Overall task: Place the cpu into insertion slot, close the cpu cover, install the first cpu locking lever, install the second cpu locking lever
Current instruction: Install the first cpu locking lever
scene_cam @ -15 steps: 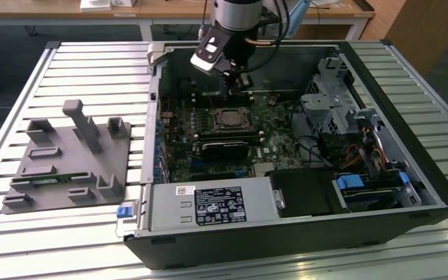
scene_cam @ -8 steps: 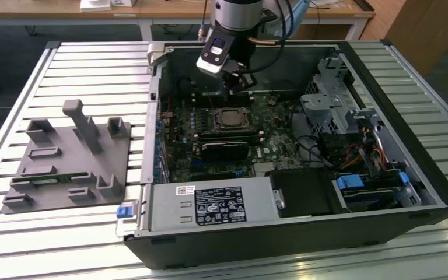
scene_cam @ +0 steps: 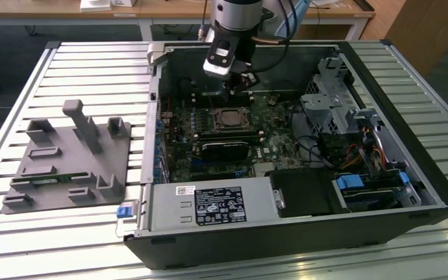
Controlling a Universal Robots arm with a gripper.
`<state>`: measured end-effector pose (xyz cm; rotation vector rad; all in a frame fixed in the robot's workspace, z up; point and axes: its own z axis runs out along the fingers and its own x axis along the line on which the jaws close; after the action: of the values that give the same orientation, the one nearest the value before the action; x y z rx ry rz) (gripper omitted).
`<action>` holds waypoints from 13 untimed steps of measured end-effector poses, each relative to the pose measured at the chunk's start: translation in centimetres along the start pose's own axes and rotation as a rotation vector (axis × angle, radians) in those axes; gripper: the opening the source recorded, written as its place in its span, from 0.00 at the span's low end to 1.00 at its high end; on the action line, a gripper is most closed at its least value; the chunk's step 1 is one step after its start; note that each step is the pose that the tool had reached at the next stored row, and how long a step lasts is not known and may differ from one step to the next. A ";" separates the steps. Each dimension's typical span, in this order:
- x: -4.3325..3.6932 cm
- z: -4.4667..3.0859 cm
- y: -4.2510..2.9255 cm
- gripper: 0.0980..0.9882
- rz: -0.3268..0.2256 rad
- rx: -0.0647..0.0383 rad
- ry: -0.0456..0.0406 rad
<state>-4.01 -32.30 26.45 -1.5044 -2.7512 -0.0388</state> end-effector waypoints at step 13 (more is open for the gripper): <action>0.00 0.05 0.00 0.01 -0.237 0.004 0.0045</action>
<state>-4.01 -32.29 26.41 -1.1681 -2.9069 -0.0375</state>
